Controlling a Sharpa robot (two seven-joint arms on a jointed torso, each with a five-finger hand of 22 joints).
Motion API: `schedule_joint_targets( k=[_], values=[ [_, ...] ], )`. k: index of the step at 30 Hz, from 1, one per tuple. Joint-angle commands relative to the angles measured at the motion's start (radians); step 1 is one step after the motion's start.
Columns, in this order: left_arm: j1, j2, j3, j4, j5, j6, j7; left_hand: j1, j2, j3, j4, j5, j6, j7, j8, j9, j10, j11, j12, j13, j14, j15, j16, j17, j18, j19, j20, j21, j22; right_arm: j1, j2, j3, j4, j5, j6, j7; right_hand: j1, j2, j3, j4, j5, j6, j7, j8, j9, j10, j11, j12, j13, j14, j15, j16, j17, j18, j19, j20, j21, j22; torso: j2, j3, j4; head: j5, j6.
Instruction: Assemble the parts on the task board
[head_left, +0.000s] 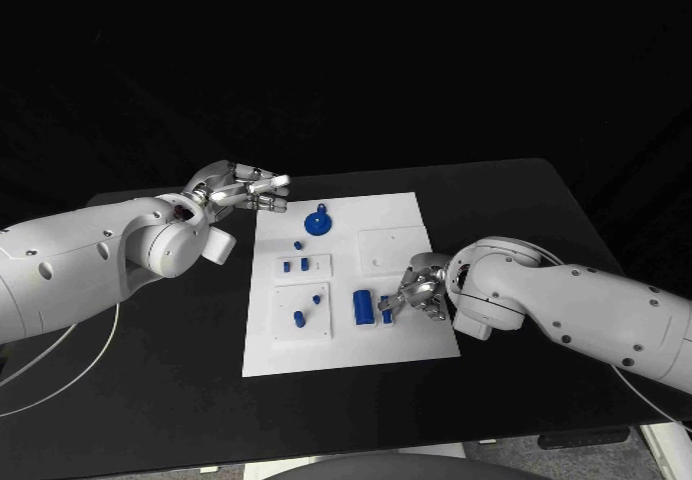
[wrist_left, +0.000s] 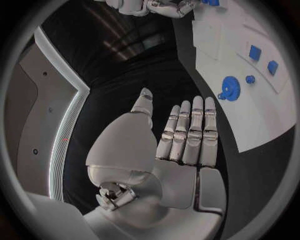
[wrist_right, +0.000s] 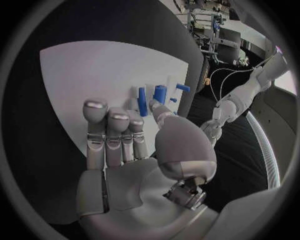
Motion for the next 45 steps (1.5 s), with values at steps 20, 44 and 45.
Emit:
schedule_joint_targets(
  k=[20, 44, 45],
  values=[
    [0.001, 0.002, 0.001, 0.0, -0.004, 0.016, 0.002, 0.002, -0.004, 0.002, 0.002, -0.002, -0.003, 0.005, 0.002, 0.0, -0.005, 0.005, -0.002, 0.001, -0.002, 0.001, 0.0, 0.001, -0.015, -0.005, 0.002, -0.007, -0.001, -0.004, 0.0, -0.003, -0.009, -0.01, 0.011, -0.013, 0.025, 0.072, 0.106, -0.055, -0.149, -0.007, -0.002, -0.005, -0.002, -0.008, -0.002, -0.003, 0.0, -0.003, -0.006, -0.006, 0.002, -0.012, 0.052, -0.007, -0.002, 0.002, 0.0, 0.0003, -0.0001, -0.003, 0.0],
    [0.001, 0.002, 0.001, -0.001, -0.007, 0.021, -0.004, 0.003, -0.007, 0.006, 0.009, -0.002, -0.003, 0.006, 0.002, 0.0, -0.006, 0.005, -0.003, 0.001, -0.002, 0.001, 0.0, 0.001, -0.015, -0.005, 0.002, -0.007, -0.001, -0.007, 0.017, -0.006, -0.042, -0.018, 0.058, 0.009, -0.005, 0.094, 0.238, -0.211, -0.155, 0.039, -0.015, -0.003, 0.005, -0.003, -0.005, 0.002, 0.001, 0.0, -0.002, -0.007, -0.004, -0.024, 0.05, -0.004, -0.001, 0.011, 0.0, -0.0002, 0.0001, -0.01, 0.001],
    [0.001, 0.002, 0.001, -0.001, -0.007, 0.021, -0.005, 0.003, -0.007, 0.006, 0.009, -0.002, -0.003, 0.006, 0.002, 0.0, -0.006, 0.005, -0.003, 0.001, -0.002, 0.001, 0.0, 0.001, -0.015, -0.005, 0.002, -0.007, -0.001, -0.007, 0.017, -0.006, -0.042, -0.019, 0.059, 0.01, 0.0, 0.093, 0.236, -0.218, -0.155, 0.041, -0.015, -0.003, 0.005, -0.003, -0.005, 0.002, 0.001, 0.0, -0.002, -0.006, -0.004, -0.024, 0.05, -0.004, -0.002, 0.011, 0.0, -0.0002, 0.0001, -0.01, 0.001]
  ],
)
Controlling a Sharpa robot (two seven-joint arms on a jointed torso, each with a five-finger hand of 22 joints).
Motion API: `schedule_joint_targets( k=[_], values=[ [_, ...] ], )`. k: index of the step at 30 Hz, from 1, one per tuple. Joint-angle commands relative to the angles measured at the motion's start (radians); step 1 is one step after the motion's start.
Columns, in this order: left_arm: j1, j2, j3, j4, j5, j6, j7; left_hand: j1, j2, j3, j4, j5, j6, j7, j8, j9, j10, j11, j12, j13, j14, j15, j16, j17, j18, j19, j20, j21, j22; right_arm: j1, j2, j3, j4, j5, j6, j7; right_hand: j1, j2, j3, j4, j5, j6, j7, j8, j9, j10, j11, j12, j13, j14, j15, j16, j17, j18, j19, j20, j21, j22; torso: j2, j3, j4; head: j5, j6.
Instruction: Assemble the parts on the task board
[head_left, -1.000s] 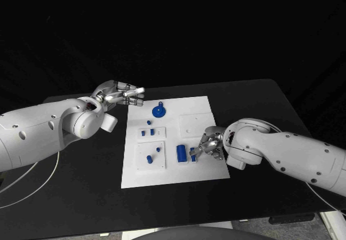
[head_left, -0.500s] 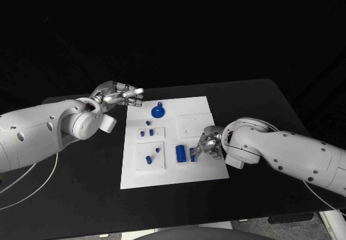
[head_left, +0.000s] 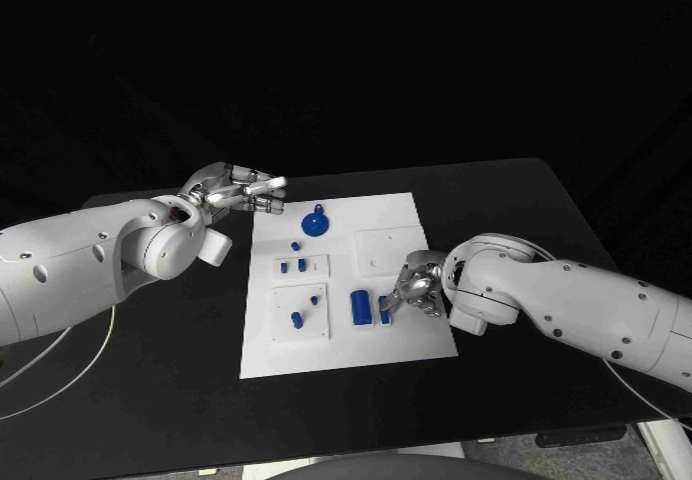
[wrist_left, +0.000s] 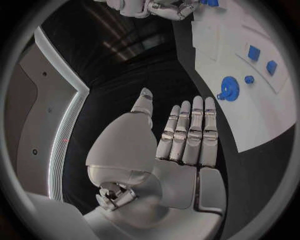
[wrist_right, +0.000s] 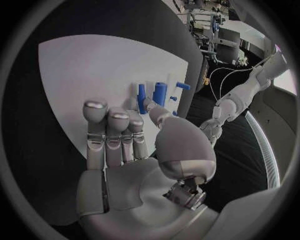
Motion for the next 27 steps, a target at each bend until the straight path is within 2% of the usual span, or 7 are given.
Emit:
schedule_joint_targets(
  k=[1, 4, 11, 13, 18, 23, 27],
  values=[
    [0.001, 0.002, 0.001, 0.001, -0.004, 0.016, 0.001, 0.003, -0.007, 0.002, 0.005, -0.002, -0.003, 0.006, 0.002, 0.001, -0.002, 0.002, -0.003, 0.001, -0.002, 0.001, 0.0, 0.001, -0.015, -0.005, 0.002, -0.007, -0.001, -0.011, 0.001, -0.009, -0.007, -0.023, 0.044, -0.013, 0.018, 0.012, -0.008, -0.021, 0.001, 0.011, 0.002, -0.003, 0.002, 0.0, -0.002, 0.002, 0.001, -0.001, -0.002, 0.001, -0.001, -0.013, 0.05, -0.004, 0.001, 0.002, 0.0, 0.0, -0.0001, 0.0, -0.001],
    [0.001, 0.002, 0.001, 0.001, -0.004, 0.017, 0.001, 0.003, -0.007, 0.002, 0.005, -0.002, -0.003, 0.006, 0.002, 0.001, -0.002, 0.002, -0.003, 0.001, -0.002, 0.001, 0.0, 0.001, -0.015, -0.005, 0.002, -0.007, -0.001, -0.012, 0.001, -0.009, -0.006, -0.027, 0.044, -0.011, 0.027, 0.01, -0.03, -0.033, 0.006, 0.014, 0.0, -0.004, 0.002, 0.001, -0.002, 0.002, 0.0, -0.001, -0.002, 0.001, -0.002, -0.014, 0.05, -0.004, 0.001, 0.004, 0.0, -0.0001, -0.0002, 0.001, -0.001],
    [0.001, 0.002, 0.001, 0.0, -0.005, 0.017, 0.0, 0.005, -0.006, 0.002, 0.004, -0.002, -0.003, 0.006, 0.002, 0.0, -0.003, 0.002, -0.003, 0.001, -0.003, 0.001, 0.0, 0.001, -0.015, -0.005, 0.002, -0.007, -0.001, -0.013, -0.002, -0.01, -0.003, -0.036, 0.04, 0.0, 0.05, -0.007, -0.114, -0.051, 0.056, 0.019, 0.0, -0.004, 0.0, 0.0, -0.002, 0.002, 0.0, -0.001, -0.002, 0.002, -0.003, -0.014, 0.05, -0.004, -0.002, 0.007, 0.0, 0.0001, 0.0003, 0.002, -0.001],
    [0.001, 0.002, 0.001, 0.0, -0.005, 0.017, 0.0, 0.005, -0.006, 0.002, 0.004, -0.002, -0.003, 0.006, 0.002, 0.0, -0.003, 0.002, -0.003, 0.001, -0.003, 0.001, 0.0, 0.001, -0.015, -0.005, 0.002, -0.007, -0.001, -0.013, -0.002, -0.01, -0.002, -0.037, 0.036, 0.006, 0.037, -0.031, -0.153, -0.042, 0.105, 0.02, 0.0, -0.004, -0.001, 0.001, -0.001, 0.003, 0.0, -0.001, -0.002, 0.004, -0.001, -0.014, 0.051, -0.004, 0.0, 0.008, 0.0, 0.0001, 0.0003, 0.002, -0.001],
    [0.001, 0.003, 0.001, -0.002, -0.005, 0.018, -0.001, 0.003, -0.006, 0.002, 0.004, -0.002, -0.003, 0.007, 0.002, 0.001, -0.003, 0.002, -0.002, 0.001, -0.003, 0.001, 0.0, 0.001, -0.015, -0.005, 0.002, -0.006, -0.001, -0.014, -0.004, -0.01, -0.002, -0.038, 0.028, 0.018, 0.058, -0.052, -0.241, 0.013, 0.069, 0.019, 0.001, -0.004, -0.003, 0.002, 0.0, 0.003, -0.002, -0.001, -0.002, 0.006, 0.001, -0.012, 0.051, -0.004, 0.001, 0.011, 0.0, 0.0001, -0.0004, 0.002, -0.004],
    [0.001, 0.003, 0.001, -0.003, -0.005, 0.018, -0.002, 0.003, -0.006, 0.002, 0.004, -0.002, -0.003, 0.007, 0.002, 0.001, -0.003, 0.002, -0.002, 0.001, -0.003, 0.001, 0.0, 0.001, -0.015, -0.005, 0.002, -0.006, -0.001, -0.016, -0.004, -0.01, -0.003, -0.06, 0.019, 0.028, 0.096, -0.077, -0.248, 0.029, 0.054, 0.021, 0.003, -0.004, -0.003, 0.003, 0.001, 0.003, -0.002, -0.001, -0.001, 0.005, 0.0, -0.012, 0.051, -0.003, -0.001, 0.012, 0.0, 0.0005, -0.0005, 0.004, -0.004],
    [0.001, 0.003, 0.001, -0.004, -0.006, 0.018, -0.002, 0.004, -0.007, 0.002, 0.004, -0.002, -0.005, 0.008, 0.002, 0.0, -0.004, 0.003, -0.003, 0.001, -0.003, 0.001, 0.0, 0.001, -0.015, -0.005, 0.002, -0.007, -0.001, -0.017, -0.005, -0.01, -0.007, -0.076, 0.011, 0.034, 0.131, -0.11, -0.236, 0.055, 0.034, 0.023, 0.004, -0.004, -0.003, 0.003, 0.002, 0.002, -0.003, -0.002, -0.001, 0.005, 0.002, -0.012, 0.051, -0.003, 0.0, 0.014, 0.0, 0.0007, -0.0003, 0.005, -0.004]
  ],
)
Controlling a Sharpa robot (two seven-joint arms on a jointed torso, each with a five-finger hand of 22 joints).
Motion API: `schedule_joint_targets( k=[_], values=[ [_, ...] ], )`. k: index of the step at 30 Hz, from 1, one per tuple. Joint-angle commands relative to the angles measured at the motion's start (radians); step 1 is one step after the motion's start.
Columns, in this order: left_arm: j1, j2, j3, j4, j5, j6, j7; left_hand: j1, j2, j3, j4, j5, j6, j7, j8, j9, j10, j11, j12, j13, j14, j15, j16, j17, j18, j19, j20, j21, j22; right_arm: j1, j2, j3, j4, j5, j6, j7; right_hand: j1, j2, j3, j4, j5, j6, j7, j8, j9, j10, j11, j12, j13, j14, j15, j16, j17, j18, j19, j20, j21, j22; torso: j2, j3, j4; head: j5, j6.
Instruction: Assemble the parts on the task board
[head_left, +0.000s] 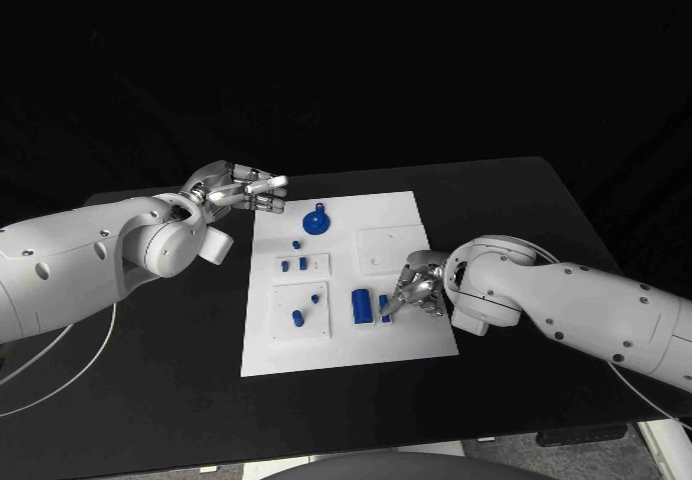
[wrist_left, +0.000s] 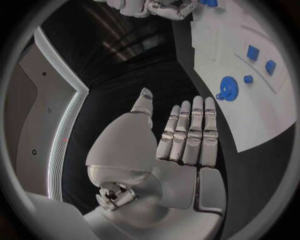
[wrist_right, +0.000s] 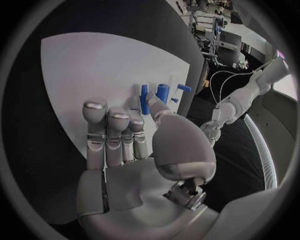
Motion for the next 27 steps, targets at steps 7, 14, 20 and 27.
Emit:
schedule_joint_targets(
  k=[7, 14, 20, 27],
  values=[
    [0.001, 0.001, 0.001, -0.001, -0.003, 0.014, 0.004, 0.004, -0.007, 0.003, 0.005, -0.002, -0.002, 0.005, 0.002, 0.001, -0.004, 0.003, -0.003, 0.001, -0.003, 0.001, 0.0, 0.001, -0.015, -0.005, 0.002, -0.006, -0.002, -0.009, -0.004, -0.006, -0.012, -0.04, -0.006, 0.026, -0.029, -0.05, -0.034, 0.087, -0.049, -0.008, 0.011, -0.003, -0.004, 0.001, 0.002, -0.002, -0.003, -0.003, -0.002, 0.004, 0.003, -0.013, 0.052, -0.006, -0.002, 0.002, 0.0, 0.0004, 0.0004, 0.001, 0.0],
    [0.001, 0.0, 0.001, -0.001, -0.003, 0.014, 0.004, 0.003, -0.007, 0.002, 0.006, -0.002, -0.002, 0.005, 0.002, 0.001, -0.004, 0.003, -0.003, 0.001, -0.003, 0.001, 0.0, 0.001, -0.015, -0.005, 0.002, -0.007, -0.002, -0.009, -0.013, -0.006, -0.01, -0.023, -0.048, 0.082, -0.027, -0.016, -0.217, 0.163, -0.049, -0.026, 0.012, -0.002, -0.002, 0.0, 0.001, -0.007, -0.001, -0.003, -0.005, -0.002, 0.007, -0.013, 0.052, -0.01, -0.007, 0.0, 0.0, 0.0001, 0.0007, 0.001, 0.001],
    [0.001, -0.001, 0.001, -0.003, -0.003, 0.014, 0.005, -0.002, -0.01, 0.001, 0.011, -0.002, -0.003, 0.006, 0.002, 0.001, -0.006, 0.004, -0.002, 0.001, -0.003, 0.001, 0.0, 0.0, -0.015, -0.005, 0.002, -0.007, -0.002, -0.009, -0.028, -0.005, 0.008, -0.04, -0.101, 0.144, -0.001, 0.011, -0.311, 0.169, -0.049, -0.037, 0.015, -0.003, -0.002, 0.002, 0.001, -0.005, 0.005, -0.002, -0.007, -0.001, 0.018, -0.01, 0.053, -0.012, -0.001, 0.001, 0.0, 0.0004, 0.0008, 0.0, 0.008],
    [0.001, -0.002, 0.001, -0.001, -0.003, 0.015, 0.004, -0.002, -0.011, 0.002, 0.013, -0.002, -0.004, 0.006, 0.002, 0.0, -0.006, 0.004, -0.002, 0.001, -0.005, 0.001, 0.0, 0.0, -0.016, -0.005, 0.002, -0.007, -0.002, -0.009, -0.054, 0.001, 0.025, -0.099, -0.137, 0.172, 0.035, 0.011, -0.26, 0.154, -0.049, -0.054, 0.021, -0.003, -0.003, 0.004, 0.003, -0.003, 0.008, -0.002, -0.008, -0.002, 0.021, -0.007, 0.054, -0.012, 0.005, 0.002, -0.001, 0.0011, -0.0019, -0.004, 0.012]
  ],
)
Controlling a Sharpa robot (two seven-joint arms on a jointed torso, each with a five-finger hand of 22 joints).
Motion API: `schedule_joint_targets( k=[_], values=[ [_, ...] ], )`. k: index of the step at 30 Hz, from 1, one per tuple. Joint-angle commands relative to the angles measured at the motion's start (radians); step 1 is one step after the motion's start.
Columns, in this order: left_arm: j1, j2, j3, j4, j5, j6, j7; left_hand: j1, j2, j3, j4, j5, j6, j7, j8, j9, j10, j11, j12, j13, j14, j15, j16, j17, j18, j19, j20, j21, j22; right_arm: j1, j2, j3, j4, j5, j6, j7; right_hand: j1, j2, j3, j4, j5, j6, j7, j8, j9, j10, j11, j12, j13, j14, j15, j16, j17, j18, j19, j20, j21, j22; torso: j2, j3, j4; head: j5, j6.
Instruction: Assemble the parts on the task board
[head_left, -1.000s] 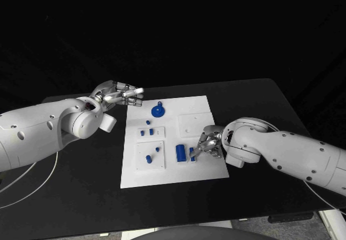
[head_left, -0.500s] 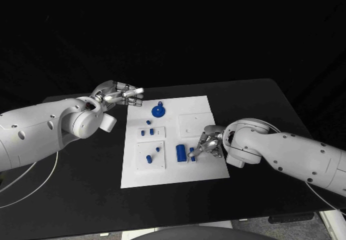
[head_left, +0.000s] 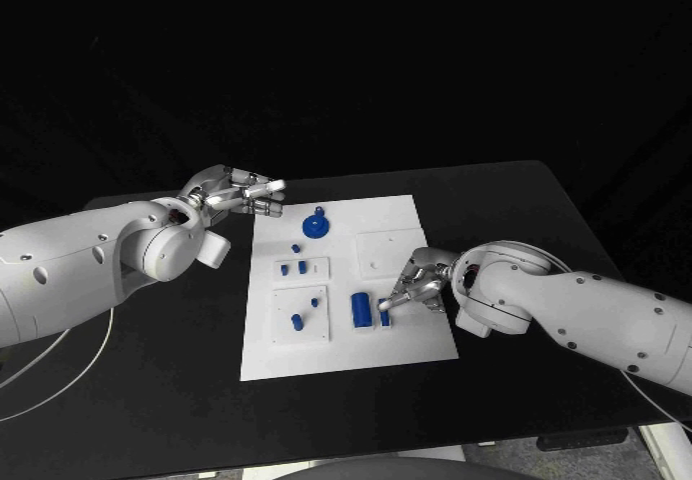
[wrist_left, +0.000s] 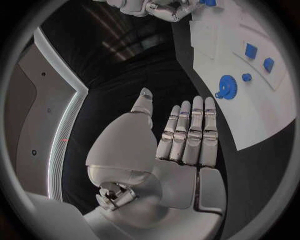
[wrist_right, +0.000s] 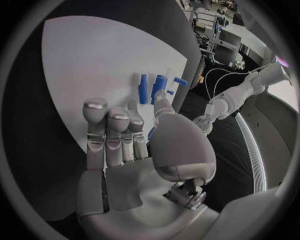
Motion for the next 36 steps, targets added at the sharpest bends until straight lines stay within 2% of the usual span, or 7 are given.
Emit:
schedule_joint_targets(
  k=[1, 5, 13, 16, 18, 22, 36],
  values=[
    [0.001, 0.001, 0.001, 0.003, -0.002, 0.013, 0.006, -0.002, -0.011, 0.002, 0.007, -0.002, -0.004, 0.006, 0.002, 0.0, -0.006, 0.004, -0.002, 0.001, -0.005, 0.001, 0.0, 0.0, -0.016, -0.005, 0.002, -0.003, -0.001, -0.001, -0.01, 0.003, 0.006, -0.069, -0.052, 0.053, 0.021, 0.002, 0.021, -0.005, -0.002, -0.004, 0.0, 0.006, 0.0, 0.004, 0.004, -0.002, 0.002, -0.002, -0.007, -0.002, 0.002, -0.007, 0.053, -0.005, 0.007, 0.0, -0.001, 0.0009, -0.0021, -0.001, 0.002],
    [0.001, 0.001, 0.001, 0.003, -0.002, 0.014, 0.006, -0.002, -0.011, 0.002, 0.007, -0.002, -0.004, 0.006, 0.002, 0.0, -0.006, 0.004, -0.002, 0.001, -0.005, 0.001, 0.0, 0.0, -0.016, -0.005, 0.002, -0.003, -0.001, -0.001, -0.021, 0.006, 0.011, -0.112, -0.077, 0.08, 0.053, 0.011, 0.071, -0.026, -0.002, -0.038, 0.012, 0.003, -0.004, 0.005, 0.009, 0.0, 0.004, -0.001, -0.005, -0.001, 0.004, -0.006, 0.054, -0.003, 0.011, 0.002, 0.0, 0.0004, -0.0008, -0.003, 0.004],
    [0.001, 0.001, 0.001, 0.003, -0.002, 0.015, 0.005, 0.0, -0.009, 0.004, 0.011, -0.002, -0.005, 0.007, 0.002, 0.001, -0.006, 0.004, -0.002, 0.001, -0.004, 0.001, 0.0, 0.0, -0.016, -0.005, 0.002, -0.004, -0.001, -0.002, -0.032, 0.008, 0.023, -0.218, -0.105, 0.19, 0.129, 0.063, 0.192, -0.093, -0.001, -0.068, 0.023, 0.005, -0.005, 0.005, 0.016, 0.003, 0.007, 0.0, 0.0, -0.001, 0.006, -0.002, 0.053, 0.002, 0.014, 0.004, 0.0, 0.001, 0.0003, -0.005, 0.004],
    [0.001, 0.001, 0.001, 0.003, -0.002, 0.015, 0.004, 0.001, -0.008, 0.004, 0.01, -0.002, -0.004, 0.007, 0.002, 0.001, -0.006, 0.004, -0.002, 0.001, -0.004, 0.001, 0.0, 0.0, -0.016, -0.005, 0.002, -0.004, -0.001, -0.005, -0.036, 0.008, 0.028, -0.241, -0.11, 0.234, 0.104, 0.05, 0.335, -0.162, 0.006, -0.074, 0.027, 0.003, -0.007, 0.003, 0.027, 0.009, 0.01, 0.001, 0.007, 0.0, 0.004, 0.003, 0.052, 0.01, 0.018, 0.007, 0.0, 0.0, 0.0007, -0.006, 0.004],
    [0.001, 0.0, 0.001, 0.003, -0.002, 0.016, 0.002, 0.002, -0.007, 0.004, 0.01, -0.002, -0.004, 0.007, 0.002, 0.001, -0.006, 0.005, -0.002, 0.001, -0.005, 0.001, 0.0, 0.0, -0.016, -0.005, 0.002, -0.004, -0.001, -0.01, -0.039, 0.007, 0.031, -0.256, -0.115, 0.257, 0.049, 0.038, 0.457, -0.222, 0.07, -0.075, 0.032, 0.005, -0.007, 0.002, 0.025, 0.014, 0.007, 0.001, 0.009, 0.0, -0.001, 0.009, 0.052, 0.016, 0.017, 0.009, 0.0, -0.0005, 0.0006, -0.004, 0.003],
    [0.001, -0.003, 0.001, 0.004, -0.002, 0.015, -0.002, 0.004, -0.004, 0.003, 0.007, -0.002, -0.004, 0.008, 0.002, 0.001, -0.005, 0.005, -0.002, 0.001, -0.004, 0.001, 0.0, 0.0, -0.016, -0.004, 0.002, -0.004, -0.001, -0.02, -0.042, 0.007, 0.034, -0.275, -0.124, 0.28, 0.023, 0.038, 0.534, -0.269, 0.124, -0.068, 0.033, 0.004, -0.007, 0.002, 0.024, 0.017, 0.005, -0.001, 0.009, 0.002, -0.005, 0.01, 0.051, 0.016, 0.018, 0.013, 0.0, 0.0, -0.0002, -0.004, 0.002],
    [0.001, -0.008, 0.001, 0.005, -0.004, 0.012, -0.009, 0.005, -0.001, 0.0, 0.004, -0.002, -0.004, 0.009, 0.002, 0.0, -0.005, 0.005, -0.002, 0.001, -0.003, 0.001, 0.0, 0.0, -0.016, -0.004, 0.002, -0.004, -0.001, -0.052, -0.043, 0.005, 0.042, -0.323, -0.101, 0.289, 0.003, 0.055, 0.525, -0.274, 0.129, -0.001, 0.015, 0.005, -0.006, 0.002, 0.014, 0.012, -0.006, -0.003, 0.003, 0.001, -0.015, 0.004, 0.052, 0.011, 0.013, 0.017, 0.001, -0.0002, 0.0009, -0.002, -0.001]
  ],
)
